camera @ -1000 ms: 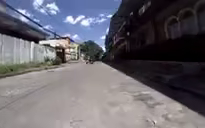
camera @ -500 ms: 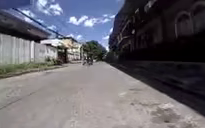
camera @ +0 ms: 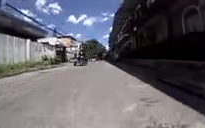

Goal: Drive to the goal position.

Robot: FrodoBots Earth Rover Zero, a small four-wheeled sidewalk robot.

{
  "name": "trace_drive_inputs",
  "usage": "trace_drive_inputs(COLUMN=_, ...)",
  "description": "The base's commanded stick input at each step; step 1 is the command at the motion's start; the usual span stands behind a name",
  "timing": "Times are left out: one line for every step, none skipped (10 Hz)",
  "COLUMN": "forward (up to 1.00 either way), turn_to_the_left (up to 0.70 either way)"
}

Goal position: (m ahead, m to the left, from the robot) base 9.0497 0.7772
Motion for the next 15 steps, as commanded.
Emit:
trace_drive_inputs(forward=1.0, turn_to_the_left=0.0)
trace_drive_inputs(forward=1.0, turn_to_the_left=0.0)
trace_drive_inputs(forward=1.0, turn_to_the_left=0.0)
trace_drive_inputs(forward=1.0, turn_to_the_left=0.0)
trace_drive_inputs(forward=1.0, turn_to_the_left=0.0)
trace_drive_inputs(forward=1.0, turn_to_the_left=0.0)
trace_drive_inputs(forward=1.0, turn_to_the_left=0.0)
trace_drive_inputs(forward=1.0, turn_to_the_left=0.0)
trace_drive_inputs(forward=1.0, turn_to_the_left=0.0)
trace_drive_inputs(forward=1.0, turn_to_the_left=0.0)
trace_drive_inputs(forward=1.0, turn_to_the_left=0.0)
trace_drive_inputs(forward=1.0, turn_to_the_left=0.0)
trace_drive_inputs(forward=1.0, turn_to_the_left=0.09)
trace_drive_inputs(forward=1.0, turn_to_the_left=0.05)
trace_drive_inputs(forward=1.0, turn_to_the_left=0.0)
